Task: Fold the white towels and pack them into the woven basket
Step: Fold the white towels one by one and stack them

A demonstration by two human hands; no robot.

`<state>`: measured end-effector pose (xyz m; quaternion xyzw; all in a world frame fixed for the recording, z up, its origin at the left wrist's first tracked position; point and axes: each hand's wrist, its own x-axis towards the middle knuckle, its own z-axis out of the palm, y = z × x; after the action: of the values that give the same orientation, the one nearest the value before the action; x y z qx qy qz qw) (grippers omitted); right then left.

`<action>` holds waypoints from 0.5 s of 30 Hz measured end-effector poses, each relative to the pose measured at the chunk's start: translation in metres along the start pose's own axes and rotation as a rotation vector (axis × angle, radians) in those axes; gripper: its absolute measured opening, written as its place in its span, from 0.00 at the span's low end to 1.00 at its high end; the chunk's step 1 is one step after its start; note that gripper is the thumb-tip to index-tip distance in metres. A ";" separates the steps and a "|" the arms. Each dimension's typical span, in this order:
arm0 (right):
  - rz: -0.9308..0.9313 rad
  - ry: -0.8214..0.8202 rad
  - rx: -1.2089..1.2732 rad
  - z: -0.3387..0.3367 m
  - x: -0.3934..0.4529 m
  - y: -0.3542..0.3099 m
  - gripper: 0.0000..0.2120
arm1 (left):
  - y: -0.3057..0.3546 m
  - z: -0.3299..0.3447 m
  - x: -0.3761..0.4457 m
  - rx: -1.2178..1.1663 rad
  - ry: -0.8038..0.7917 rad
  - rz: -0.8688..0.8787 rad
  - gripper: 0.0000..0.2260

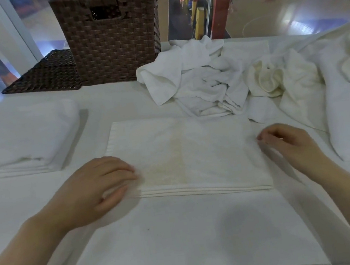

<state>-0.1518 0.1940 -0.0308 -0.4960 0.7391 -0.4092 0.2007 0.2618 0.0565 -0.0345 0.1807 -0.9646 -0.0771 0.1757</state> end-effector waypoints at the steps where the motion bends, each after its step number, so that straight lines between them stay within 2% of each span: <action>1: 0.042 0.004 -0.039 0.005 0.011 -0.001 0.05 | 0.010 0.006 0.014 -0.020 -0.002 0.027 0.13; 6: 0.218 -0.046 -0.130 0.025 0.054 0.001 0.20 | 0.064 0.053 0.084 -0.092 -0.046 0.187 0.11; 15: 0.281 -0.078 -0.212 0.027 0.093 0.011 0.21 | 0.147 0.113 0.162 0.047 -0.109 0.262 0.15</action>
<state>-0.1789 0.1019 -0.0456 -0.4215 0.8319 -0.2774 0.2309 0.0316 0.1411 -0.0580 0.0527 -0.9897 -0.0405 0.1271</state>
